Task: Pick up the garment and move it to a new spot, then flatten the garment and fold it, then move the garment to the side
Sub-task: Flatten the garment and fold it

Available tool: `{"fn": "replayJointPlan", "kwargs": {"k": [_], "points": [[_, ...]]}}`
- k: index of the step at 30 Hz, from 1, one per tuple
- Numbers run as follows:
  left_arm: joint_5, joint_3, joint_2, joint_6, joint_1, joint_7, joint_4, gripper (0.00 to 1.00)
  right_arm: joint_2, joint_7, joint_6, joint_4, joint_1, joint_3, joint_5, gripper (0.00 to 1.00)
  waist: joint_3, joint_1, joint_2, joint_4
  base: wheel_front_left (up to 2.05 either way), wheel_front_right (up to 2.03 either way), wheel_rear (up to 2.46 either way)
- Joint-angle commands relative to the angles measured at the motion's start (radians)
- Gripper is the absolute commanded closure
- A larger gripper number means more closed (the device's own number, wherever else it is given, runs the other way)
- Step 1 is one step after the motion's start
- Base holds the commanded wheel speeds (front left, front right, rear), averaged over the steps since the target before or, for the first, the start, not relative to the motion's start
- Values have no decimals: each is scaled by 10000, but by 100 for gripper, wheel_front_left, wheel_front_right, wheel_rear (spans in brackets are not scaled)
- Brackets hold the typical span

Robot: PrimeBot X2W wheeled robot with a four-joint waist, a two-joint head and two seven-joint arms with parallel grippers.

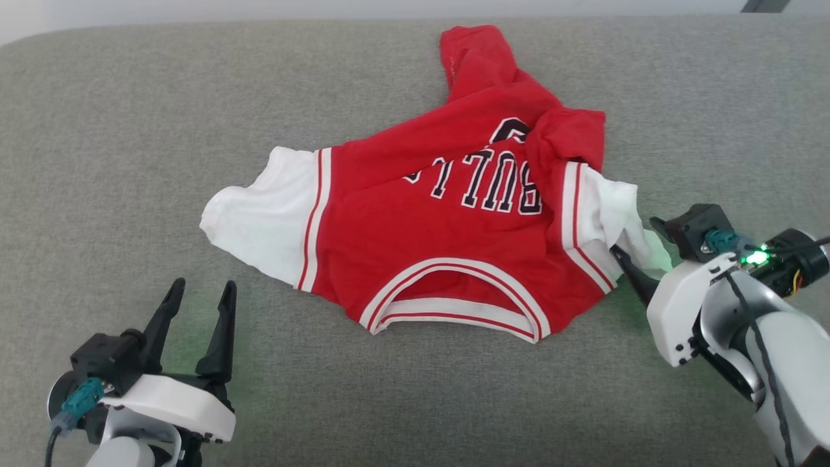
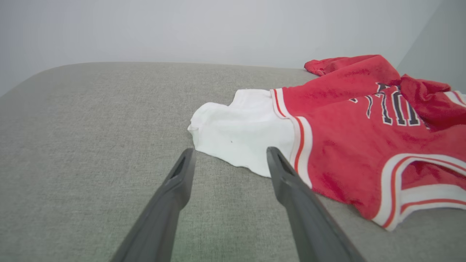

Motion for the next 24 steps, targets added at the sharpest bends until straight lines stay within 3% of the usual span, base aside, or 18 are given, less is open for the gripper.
{"fn": "replayJointPlan", "kwargs": {"k": [1, 2, 8, 13, 20, 24], "points": [[311, 310, -216, -244, 193, -54, 26, 0, -61, 63, -8, -129, -199, 45, 201, 75, 65, 0, 0, 124, 0, 0, 0], [380, 459, -340, -375, 254, -54, 49, 0, -127, 115, -7, -138, -232, -16, 237, 100, 87, 0, 0, 152, 0, 0, 0], [808, 1125, -834, -833, 434, -54, 59, 0, 39, 3, -8, 11, -454, -1071, 87, 100, 173, 0, 0, 272, 0, 0, 0], [1045, 1495, -1138, -1113, 509, -55, 90, 0, 267, 211, -8, 709, -762, -2609, -384, 100, 292, 0, 0, 399, 0, 0, 0], [1190, 1714, -1254, -1287, 201, -55, 186, 0, 630, 93, -8, 2247, -1486, -4647, -1801, 100, 472, 0, 0, 619, 0, 0, 0], [1341, 1479, -1038, -1316, -14, -55, 69, 0, 1112, -119, -8, 3104, -1889, -5478, -2673, 100, 504, 0, 0, 702, 0, 0, 0]]}}
